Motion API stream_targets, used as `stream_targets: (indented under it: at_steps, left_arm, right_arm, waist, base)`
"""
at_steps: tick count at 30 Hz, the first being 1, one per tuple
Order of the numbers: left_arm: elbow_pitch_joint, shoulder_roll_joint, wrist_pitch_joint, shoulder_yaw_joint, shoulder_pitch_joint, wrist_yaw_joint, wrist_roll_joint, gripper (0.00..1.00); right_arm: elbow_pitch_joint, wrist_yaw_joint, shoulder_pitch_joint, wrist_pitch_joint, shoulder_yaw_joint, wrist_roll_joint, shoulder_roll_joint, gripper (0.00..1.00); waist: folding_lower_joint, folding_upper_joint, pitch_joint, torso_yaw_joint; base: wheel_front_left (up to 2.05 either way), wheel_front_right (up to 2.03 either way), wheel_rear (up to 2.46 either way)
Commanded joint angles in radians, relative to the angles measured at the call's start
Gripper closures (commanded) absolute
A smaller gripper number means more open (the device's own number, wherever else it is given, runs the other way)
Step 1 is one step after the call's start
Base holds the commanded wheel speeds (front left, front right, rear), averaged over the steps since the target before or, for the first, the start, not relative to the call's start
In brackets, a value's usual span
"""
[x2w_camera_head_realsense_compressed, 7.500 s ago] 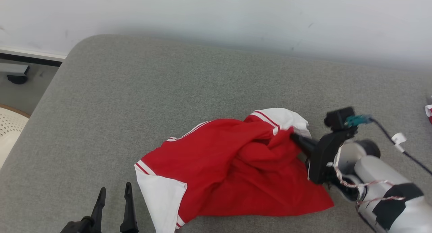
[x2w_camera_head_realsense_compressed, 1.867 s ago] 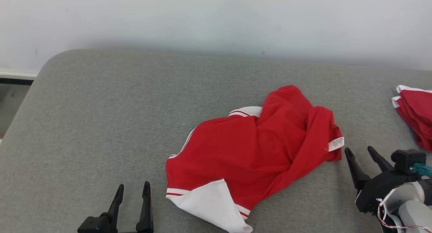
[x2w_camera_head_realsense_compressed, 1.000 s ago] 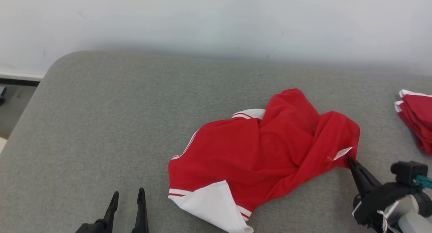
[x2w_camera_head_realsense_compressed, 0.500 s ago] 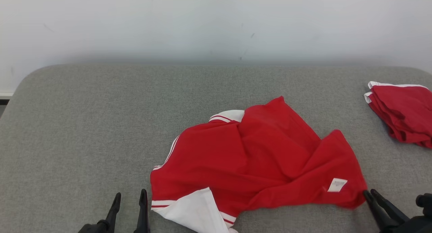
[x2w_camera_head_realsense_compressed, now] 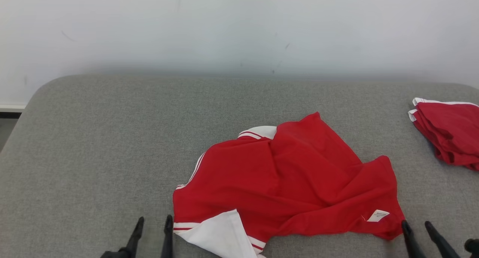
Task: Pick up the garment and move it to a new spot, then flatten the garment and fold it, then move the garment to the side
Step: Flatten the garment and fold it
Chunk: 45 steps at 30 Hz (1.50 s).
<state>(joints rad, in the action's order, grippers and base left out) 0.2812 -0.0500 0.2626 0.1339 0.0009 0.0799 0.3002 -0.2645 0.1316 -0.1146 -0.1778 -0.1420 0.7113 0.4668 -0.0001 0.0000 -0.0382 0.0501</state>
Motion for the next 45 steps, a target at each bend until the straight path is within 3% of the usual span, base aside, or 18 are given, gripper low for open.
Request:
stream_targets:
  at_steps: [1,11,29,30,31,32,36,45]
  left_arm:
    - [0.001,-0.001,0.003,0.005,0.011,0.004,-0.005,0.00]
    - [0.069,-0.001,0.003,0.156,-0.087,0.037,-0.070,0.00]
    - [0.375,-0.015,0.003,0.255,-0.276,0.049,-0.100,0.00]
    - [0.390,-0.015,0.003,0.258,-0.283,0.049,-0.097,0.29]
    - [0.404,-0.015,0.003,0.261,-0.290,0.050,-0.094,0.77]
    - [0.413,-0.014,0.003,0.263,-0.296,0.050,-0.090,1.00]
    - [0.424,-0.012,0.003,0.270,-0.313,0.050,-0.092,1.00]
    - [0.279,-0.013,0.003,0.243,-0.241,0.050,-0.073,1.00]
  right_arm:
    - [0.008,-0.002,-0.012,-0.005,0.003,-0.013,-0.012,0.00]
    - [-0.005,-0.002,0.018,-0.034,0.005,-0.123,-0.147,0.00]
    - [-0.058,-0.002,0.078,-0.059,-0.028,-0.139,-0.183,0.00]
    - [-0.059,-0.002,0.080,-0.061,-0.028,-0.139,-0.183,0.00]
    - [-0.061,-0.002,0.083,-0.062,-0.027,-0.139,-0.182,0.00]
    - [-0.061,-0.002,0.085,-0.062,-0.025,-0.138,-0.181,0.00]
    - [-0.064,-0.002,0.086,-0.068,-0.015,-0.141,-0.179,0.00]
    - [-0.071,-0.002,0.054,-0.078,0.001,-0.139,-0.188,0.00]
  waist:
    - [0.0001,0.0000,-0.001,-0.003]
    - [0.0001,0.0000,-0.024,-0.050]
    - [0.0001,0.0000,-0.064,-0.144]
    - [0.0001,0.0000,-0.064,-0.145]
    - [0.0001,0.0000,-0.065,-0.145]
    - [0.0001,0.0000,-0.065,-0.144]
    - [0.0001,0.0000,-0.065,-0.131]
    - [0.0001,0.0000,-0.046,-0.050]
  base:
    - [0.00,0.00,0.00]
    - [0.00,0.00,0.00]
    - [0.00,0.00,0.00]
    - [0.00,0.00,0.00]
    - [0.00,0.00,0.00]
    - [0.00,0.00,0.00]
    - [0.00,0.00,0.00]
    - [0.00,0.00,0.00]
